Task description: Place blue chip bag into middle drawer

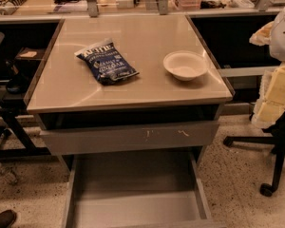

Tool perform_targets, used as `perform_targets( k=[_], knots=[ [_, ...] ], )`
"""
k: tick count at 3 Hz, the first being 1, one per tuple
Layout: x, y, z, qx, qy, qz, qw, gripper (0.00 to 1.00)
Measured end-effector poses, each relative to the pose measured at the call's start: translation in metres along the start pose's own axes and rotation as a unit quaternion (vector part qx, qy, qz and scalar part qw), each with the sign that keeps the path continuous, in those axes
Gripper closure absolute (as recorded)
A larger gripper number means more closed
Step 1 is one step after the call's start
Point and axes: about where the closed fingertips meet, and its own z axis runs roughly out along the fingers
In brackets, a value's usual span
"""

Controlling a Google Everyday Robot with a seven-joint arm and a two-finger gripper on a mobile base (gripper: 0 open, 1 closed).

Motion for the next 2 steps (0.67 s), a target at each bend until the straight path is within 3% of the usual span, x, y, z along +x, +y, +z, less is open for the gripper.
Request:
perform_targets(
  k=[1,2],
  knots=[
    [-0.004,-0.002,-0.001,0.002,-0.002,-0.003,1.0000,0.00],
    [-0.031,-0.014,0.004,0.002,-0.012,-0.029,0.9995,0.00]
  ],
)
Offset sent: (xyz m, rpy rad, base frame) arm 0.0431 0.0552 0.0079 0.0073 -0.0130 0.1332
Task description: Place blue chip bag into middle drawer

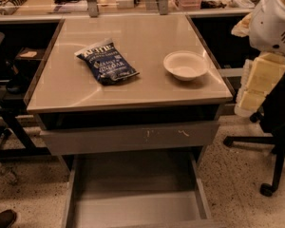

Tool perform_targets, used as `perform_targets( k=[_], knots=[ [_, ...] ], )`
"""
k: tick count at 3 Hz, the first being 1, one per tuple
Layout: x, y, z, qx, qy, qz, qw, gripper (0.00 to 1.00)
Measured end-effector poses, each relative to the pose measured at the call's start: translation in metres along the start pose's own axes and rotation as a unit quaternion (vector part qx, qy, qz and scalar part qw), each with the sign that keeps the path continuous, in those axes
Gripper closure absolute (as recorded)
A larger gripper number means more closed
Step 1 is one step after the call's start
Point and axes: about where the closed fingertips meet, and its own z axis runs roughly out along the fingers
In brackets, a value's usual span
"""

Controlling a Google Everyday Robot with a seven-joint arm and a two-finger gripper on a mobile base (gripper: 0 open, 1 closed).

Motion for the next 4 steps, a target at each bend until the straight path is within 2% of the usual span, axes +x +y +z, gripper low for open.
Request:
perform_targets(
  k=[2,3,4],
  knots=[
    [-0.070,-0.023,0.019,-0.009,-0.030,-0.056,0.9980,0.00],
    [-0.072,-0.023,0.019,-0.009,-0.031,-0.057,0.9979,0.00],
    [-0.064,-0.023,0.015,-0.005,-0.032,-0.044,0.9985,0.00]
  ],
)
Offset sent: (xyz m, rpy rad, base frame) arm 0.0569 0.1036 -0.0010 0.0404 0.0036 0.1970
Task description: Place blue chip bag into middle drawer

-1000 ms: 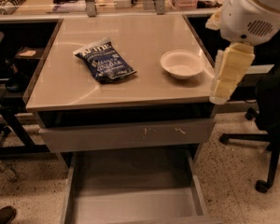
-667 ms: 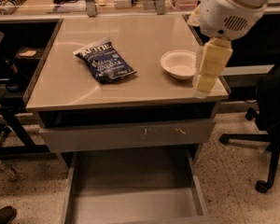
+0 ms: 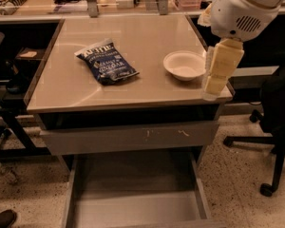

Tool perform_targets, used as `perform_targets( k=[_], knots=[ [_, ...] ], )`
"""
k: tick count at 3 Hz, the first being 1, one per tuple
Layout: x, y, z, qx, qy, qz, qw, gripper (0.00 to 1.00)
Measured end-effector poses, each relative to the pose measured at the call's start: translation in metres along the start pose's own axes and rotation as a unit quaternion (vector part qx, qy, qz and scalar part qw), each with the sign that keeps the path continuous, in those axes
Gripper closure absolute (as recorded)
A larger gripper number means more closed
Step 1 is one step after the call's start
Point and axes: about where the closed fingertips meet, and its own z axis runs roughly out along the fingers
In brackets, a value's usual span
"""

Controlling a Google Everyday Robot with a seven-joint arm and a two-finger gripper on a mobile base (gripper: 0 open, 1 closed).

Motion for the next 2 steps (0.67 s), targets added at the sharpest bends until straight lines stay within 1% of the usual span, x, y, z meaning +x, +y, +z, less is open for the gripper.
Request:
perform_targets(
  k=[1,2],
  knots=[
    [0.000,0.000,0.000,0.000,0.000,0.000,1.0000,0.00],
    [-0.050,-0.026,0.011,0.004,-0.021,-0.041,0.9989,0.00]
  ],
)
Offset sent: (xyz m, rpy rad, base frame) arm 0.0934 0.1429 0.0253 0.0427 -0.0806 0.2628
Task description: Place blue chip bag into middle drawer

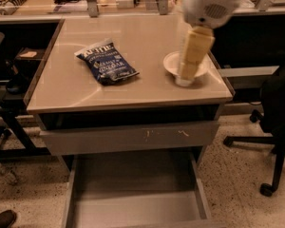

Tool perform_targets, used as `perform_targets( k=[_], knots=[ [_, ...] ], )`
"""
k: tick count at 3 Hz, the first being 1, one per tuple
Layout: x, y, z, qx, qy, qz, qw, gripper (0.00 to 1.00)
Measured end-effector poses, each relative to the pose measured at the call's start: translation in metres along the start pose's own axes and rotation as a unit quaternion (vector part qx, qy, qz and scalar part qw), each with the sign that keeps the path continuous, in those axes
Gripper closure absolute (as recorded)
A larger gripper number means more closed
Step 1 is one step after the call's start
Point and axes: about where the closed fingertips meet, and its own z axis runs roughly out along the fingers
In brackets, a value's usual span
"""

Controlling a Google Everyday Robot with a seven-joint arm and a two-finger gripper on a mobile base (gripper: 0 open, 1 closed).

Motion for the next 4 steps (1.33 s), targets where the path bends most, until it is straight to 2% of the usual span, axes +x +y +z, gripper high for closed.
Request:
perform_targets(
  k=[1,2,3,4],
  knots=[
    [-0.060,-0.037,0.023,-0.005,-0.023,-0.056,0.9982,0.00],
    [-0.100,-0.062,0.043,-0.008,-0.034,-0.080,0.9962,0.00],
    [-0.108,-0.065,0.042,-0.003,-0.041,-0.084,0.9956,0.00],
    [-0.110,-0.077,0.057,0.003,-0.043,-0.084,0.9955,0.00]
  ],
)
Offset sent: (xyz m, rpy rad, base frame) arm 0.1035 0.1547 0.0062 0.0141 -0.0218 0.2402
